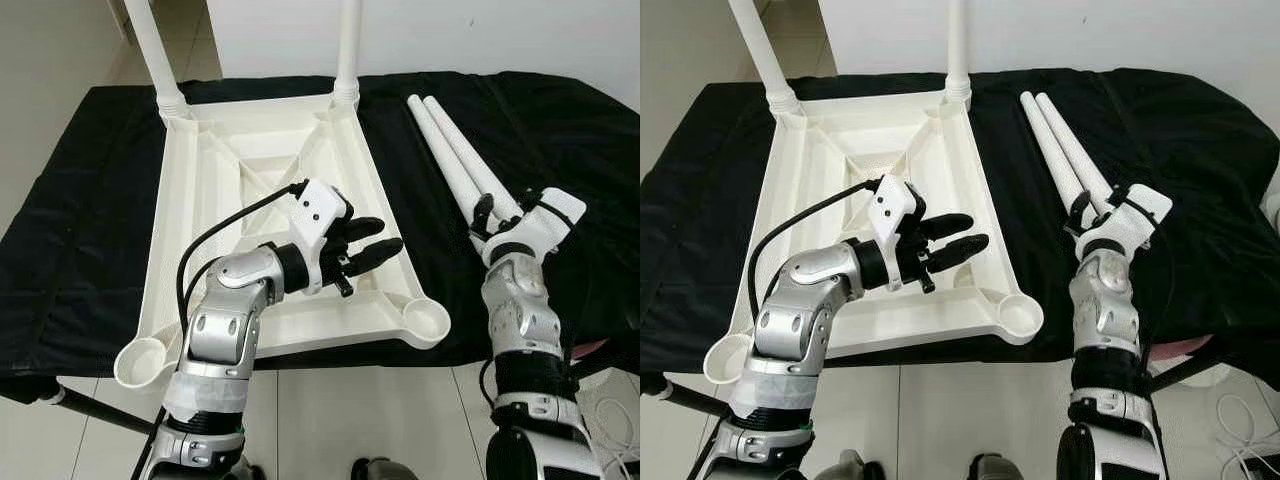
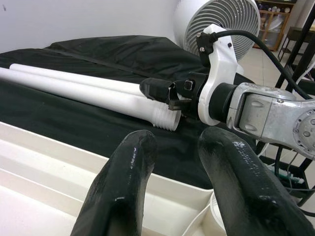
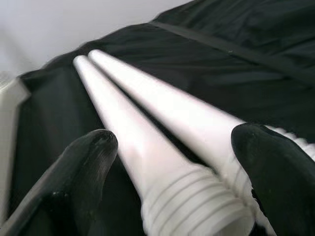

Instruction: Building children table

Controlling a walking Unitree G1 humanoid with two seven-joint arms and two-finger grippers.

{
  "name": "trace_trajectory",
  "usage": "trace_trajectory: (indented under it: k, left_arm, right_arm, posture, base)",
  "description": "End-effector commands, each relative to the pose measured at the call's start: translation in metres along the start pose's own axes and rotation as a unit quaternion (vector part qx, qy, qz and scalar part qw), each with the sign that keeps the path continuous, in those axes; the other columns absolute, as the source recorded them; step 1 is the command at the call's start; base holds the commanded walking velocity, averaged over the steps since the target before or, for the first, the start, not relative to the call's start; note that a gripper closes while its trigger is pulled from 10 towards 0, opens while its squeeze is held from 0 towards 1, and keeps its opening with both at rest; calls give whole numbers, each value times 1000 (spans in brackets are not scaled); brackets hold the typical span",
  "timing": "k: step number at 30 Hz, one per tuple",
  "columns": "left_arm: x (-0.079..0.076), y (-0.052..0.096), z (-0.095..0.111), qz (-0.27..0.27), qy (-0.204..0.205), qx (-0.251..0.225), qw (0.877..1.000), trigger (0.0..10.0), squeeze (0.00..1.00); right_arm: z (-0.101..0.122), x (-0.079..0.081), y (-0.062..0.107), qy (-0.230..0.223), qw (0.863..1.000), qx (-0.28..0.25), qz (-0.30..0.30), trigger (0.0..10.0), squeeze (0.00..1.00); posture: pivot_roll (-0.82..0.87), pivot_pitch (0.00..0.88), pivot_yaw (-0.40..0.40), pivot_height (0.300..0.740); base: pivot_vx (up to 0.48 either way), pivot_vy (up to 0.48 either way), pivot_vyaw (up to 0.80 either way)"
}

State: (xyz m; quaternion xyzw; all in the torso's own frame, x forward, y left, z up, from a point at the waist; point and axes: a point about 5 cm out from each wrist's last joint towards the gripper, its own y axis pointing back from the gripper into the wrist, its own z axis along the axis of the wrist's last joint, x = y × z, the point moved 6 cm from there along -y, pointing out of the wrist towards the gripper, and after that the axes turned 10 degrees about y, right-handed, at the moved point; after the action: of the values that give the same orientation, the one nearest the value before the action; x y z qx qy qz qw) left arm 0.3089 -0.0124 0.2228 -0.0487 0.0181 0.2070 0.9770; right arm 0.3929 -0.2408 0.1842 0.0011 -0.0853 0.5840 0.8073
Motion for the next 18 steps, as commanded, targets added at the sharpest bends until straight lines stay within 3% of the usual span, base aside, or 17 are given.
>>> trace_trajectory:
  k: [1,3,4,5,7,11,14,18]
  left_arm:
    - [25,4,1,118,7,-14,993,10000,0]
    - [25,4,1,118,7,-14,993,10000,0]
    - [25,4,1,118,7,-15,993,10000,0]
    - [26,3,2,118,9,-15,993,10000,0]
    - [25,1,3,117,12,-17,993,10000,0]
    - [24,-2,3,115,14,-18,993,10000,0]
    - [21,-4,3,111,17,-19,994,10000,0]
    - [21,-5,3,110,17,-19,994,10000,0]
  right_arm:
    - [-16,10,7,-15,999,30,25,10000,0]
    - [-16,10,7,-15,999,30,25,10000,0]
    - [-13,18,10,-24,998,22,46,10000,0]
    - [9,44,20,-43,992,-20,116,10000,0]
    - [51,70,37,-59,974,-93,200,10000,0]
    - [71,61,34,-62,972,-122,193,10000,0]
    - [90,24,18,-18,978,-156,137,10000,0]
    - [89,16,13,0,981,-155,118,10000,0]
  posture:
    - [-107,139,71,740]
    - [-107,139,71,740]
    - [-107,139,71,740]
    - [-117,139,78,740]
    - [-121,139,80,740]
    - [-125,138,80,740]
    - [-129,138,81,740]
    - [-127,137,81,740]
  base:
    - [0,0,0]
    - [0,0,0]
    - [0,0,0]
    - [0,0,0]
    - [0,0,0]
    - [0,0,0]
    - [0,0,0]
    - [0,0,0]
